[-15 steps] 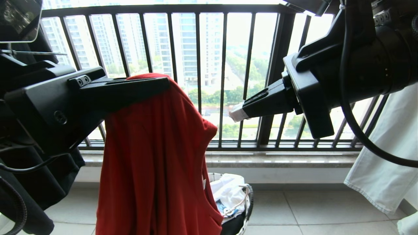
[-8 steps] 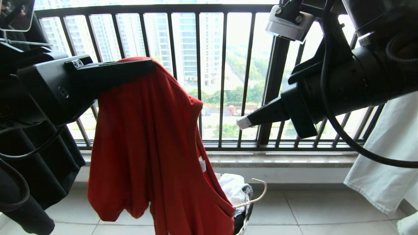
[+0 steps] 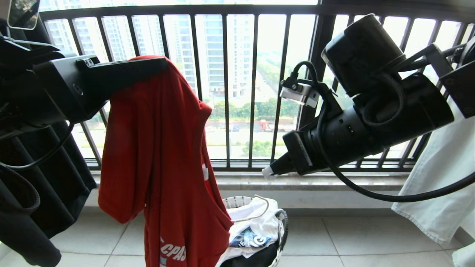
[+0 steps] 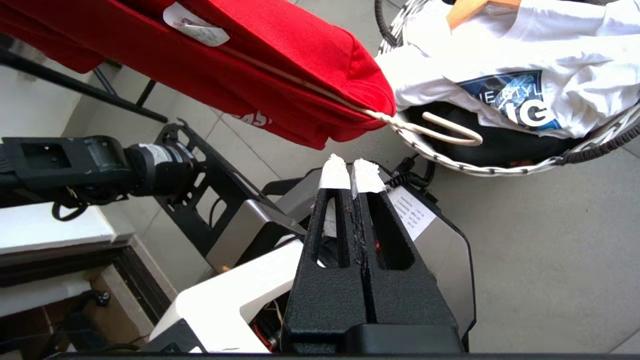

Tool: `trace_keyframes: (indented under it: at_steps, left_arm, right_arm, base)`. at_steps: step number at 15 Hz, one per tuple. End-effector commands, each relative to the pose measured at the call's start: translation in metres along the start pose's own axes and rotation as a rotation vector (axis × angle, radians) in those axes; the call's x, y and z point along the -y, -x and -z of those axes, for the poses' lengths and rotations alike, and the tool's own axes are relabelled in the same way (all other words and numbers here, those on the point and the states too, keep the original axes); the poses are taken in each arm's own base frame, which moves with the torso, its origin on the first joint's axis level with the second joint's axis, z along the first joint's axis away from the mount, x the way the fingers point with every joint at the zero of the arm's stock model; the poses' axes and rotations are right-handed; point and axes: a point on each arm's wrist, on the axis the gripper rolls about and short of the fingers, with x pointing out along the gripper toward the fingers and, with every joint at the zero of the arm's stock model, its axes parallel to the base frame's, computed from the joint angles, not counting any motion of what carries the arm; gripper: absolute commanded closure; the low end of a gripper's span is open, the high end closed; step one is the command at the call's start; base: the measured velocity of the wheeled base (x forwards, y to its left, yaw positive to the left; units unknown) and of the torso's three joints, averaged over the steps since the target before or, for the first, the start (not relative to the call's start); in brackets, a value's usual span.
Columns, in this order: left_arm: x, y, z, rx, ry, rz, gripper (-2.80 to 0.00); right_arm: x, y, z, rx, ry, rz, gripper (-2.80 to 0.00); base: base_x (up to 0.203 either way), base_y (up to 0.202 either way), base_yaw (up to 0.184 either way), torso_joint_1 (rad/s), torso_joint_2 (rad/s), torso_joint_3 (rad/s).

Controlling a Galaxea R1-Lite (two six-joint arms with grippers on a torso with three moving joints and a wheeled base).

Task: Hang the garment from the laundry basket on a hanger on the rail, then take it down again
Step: Hang the clothes rack on the clothesline

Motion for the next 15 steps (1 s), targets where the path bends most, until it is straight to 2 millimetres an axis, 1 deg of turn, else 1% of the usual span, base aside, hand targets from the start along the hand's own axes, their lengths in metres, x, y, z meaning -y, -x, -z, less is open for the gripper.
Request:
trace_keyframes:
  at_steps: [1, 3, 4, 5, 7, 9, 11, 12, 15]
  left_arm:
    - [-0.011, 0.001, 0.0, 0.001, -0.003, -0.03, 0.0]
    - [-0.018, 0.0, -0.001, 0.008, -0.005, -0.06, 0.0]
    - [-0.021, 0.0, -0.002, 0.012, -0.009, -0.074, 0.0]
    - [-0.023, 0.001, -0.001, 0.012, -0.009, -0.083, 0.0]
    - [-0.026, 0.001, -0.002, 0.012, -0.014, -0.092, 0.0]
    - [-0.028, 0.002, -0.003, 0.016, -0.017, -0.103, 0.0]
    - [-0.028, 0.003, -0.004, 0.021, -0.023, -0.114, 0.0]
    - [-0.028, 0.003, -0.004, 0.021, -0.023, -0.116, 0.0]
    - [-0.03, 0.006, -0.005, 0.022, -0.028, -0.128, 0.0]
  right_arm:
    - [0.012, -0.029, 0.01, -0.068, -0.055, 0.019, 0.0]
    - [0.02, -0.045, 0.017, -0.084, -0.088, 0.025, 0.0]
    - [0.023, -0.05, 0.02, -0.089, -0.133, 0.029, 0.0]
    - [0.025, -0.055, 0.023, -0.091, -0.158, 0.03, -2.8]
    - [0.03, -0.065, 0.025, -0.047, -0.179, 0.014, -2.8]
    - [0.035, -0.069, 0.021, 0.017, -0.266, -0.001, -2.8]
    - [0.045, -0.071, 0.018, 0.081, -0.351, -0.007, -2.8]
    - [0.051, -0.077, 0.017, 0.105, -0.394, -0.013, -2.8]
    - [0.068, -0.109, 0.014, 0.105, -0.498, -0.005, -2.8]
  base:
    - [0.0, 0.0, 0.0, 0.0, 0.0, 0.0]
    - [0.0, 0.0, 0.0, 0.0, 0.0, 0.0]
    - [0.0, 0.0, 0.0, 0.0, 0.0, 0.0]
    - [0.0, 0.0, 0.0, 0.0, 0.0, 0.0]
    - [0.0, 0.0, 0.0, 0.0, 0.0, 0.0]
    - [0.0, 0.0, 0.0, 0.0, 0.0, 0.0]
    - [0.0, 0.0, 0.0, 0.0, 0.0, 0.0]
    - [0.0, 0.0, 0.0, 0.0, 0.0, 0.0]
    - [0.0, 0.0, 0.0, 0.0, 0.0, 0.0]
